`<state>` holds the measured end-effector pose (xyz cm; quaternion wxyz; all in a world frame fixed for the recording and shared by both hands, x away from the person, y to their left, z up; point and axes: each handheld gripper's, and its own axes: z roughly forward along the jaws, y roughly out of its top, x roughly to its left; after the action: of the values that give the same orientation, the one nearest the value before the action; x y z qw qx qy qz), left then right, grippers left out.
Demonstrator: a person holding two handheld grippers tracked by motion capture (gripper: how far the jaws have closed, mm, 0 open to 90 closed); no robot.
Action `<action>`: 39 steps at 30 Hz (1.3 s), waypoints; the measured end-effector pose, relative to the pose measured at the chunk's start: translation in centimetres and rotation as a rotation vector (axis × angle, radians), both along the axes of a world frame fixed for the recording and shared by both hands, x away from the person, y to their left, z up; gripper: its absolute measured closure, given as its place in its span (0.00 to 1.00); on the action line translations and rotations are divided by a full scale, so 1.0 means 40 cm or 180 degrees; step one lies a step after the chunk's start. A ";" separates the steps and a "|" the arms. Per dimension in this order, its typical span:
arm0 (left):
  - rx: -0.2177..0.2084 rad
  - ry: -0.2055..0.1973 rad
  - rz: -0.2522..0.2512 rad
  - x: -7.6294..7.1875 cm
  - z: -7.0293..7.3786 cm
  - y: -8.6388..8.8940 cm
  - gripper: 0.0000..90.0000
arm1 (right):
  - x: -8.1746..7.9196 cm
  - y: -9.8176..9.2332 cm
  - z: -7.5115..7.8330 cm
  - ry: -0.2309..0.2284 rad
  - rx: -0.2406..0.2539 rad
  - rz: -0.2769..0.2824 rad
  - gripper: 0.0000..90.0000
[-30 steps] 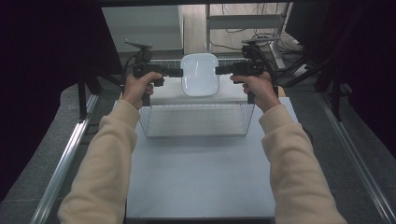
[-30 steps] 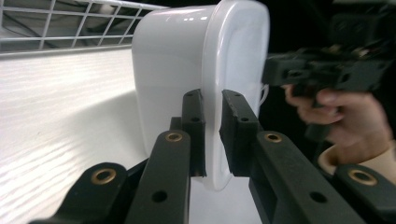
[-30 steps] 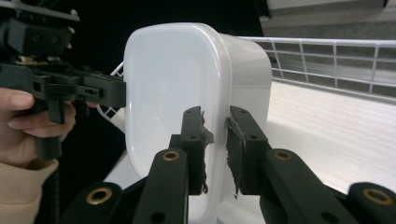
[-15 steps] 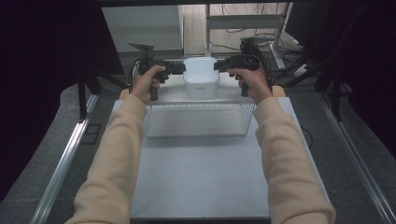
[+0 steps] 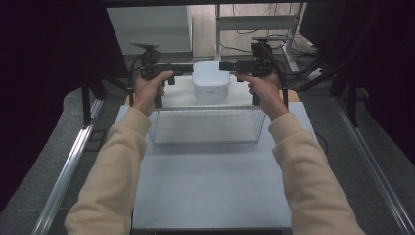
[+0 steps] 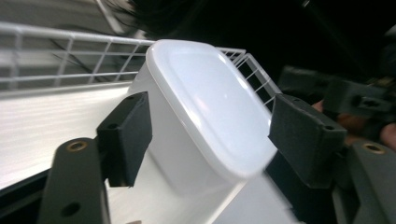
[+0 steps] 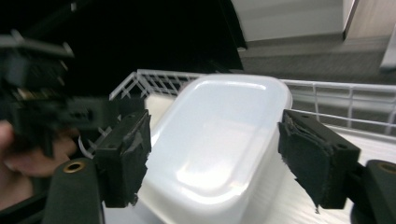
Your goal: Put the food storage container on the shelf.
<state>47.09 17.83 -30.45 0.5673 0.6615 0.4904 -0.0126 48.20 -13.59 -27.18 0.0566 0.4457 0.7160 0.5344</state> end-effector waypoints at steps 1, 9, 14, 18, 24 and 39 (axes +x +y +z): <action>0.0216 -0.0105 0.0044 -0.020 0.009 -0.003 0.30 | -0.023 -0.006 0.002 -0.0184 -0.0279 0.0012 0.26; 0.0504 -0.0343 -0.0021 -0.108 -0.001 0.019 0.30 | -0.099 -0.047 -0.033 -0.0448 -0.0635 0.0219 0.27; 0.0654 -0.0418 -0.0025 -0.187 -0.034 0.031 0.29 | -0.156 -0.085 -0.054 -0.0506 -0.0580 0.0330 0.27; 0.0689 -0.0483 -0.0066 -0.270 -0.077 0.039 0.29 | -0.233 -0.131 -0.090 -0.0578 -0.0594 0.0398 0.28; 0.0659 -0.0524 -0.0027 -0.401 -0.186 0.031 0.29 | -0.360 -0.215 -0.183 -0.0601 -0.0455 0.0398 0.29; 0.1222 -0.0259 -0.0063 -0.533 -0.420 0.016 0.30 | -0.486 -0.326 -0.444 -0.0253 -0.0800 0.0321 0.29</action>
<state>25.77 18.47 -47.23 0.4500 0.7622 0.4539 0.1023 28.78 -26.63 -44.96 0.1134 0.3769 0.7959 0.4600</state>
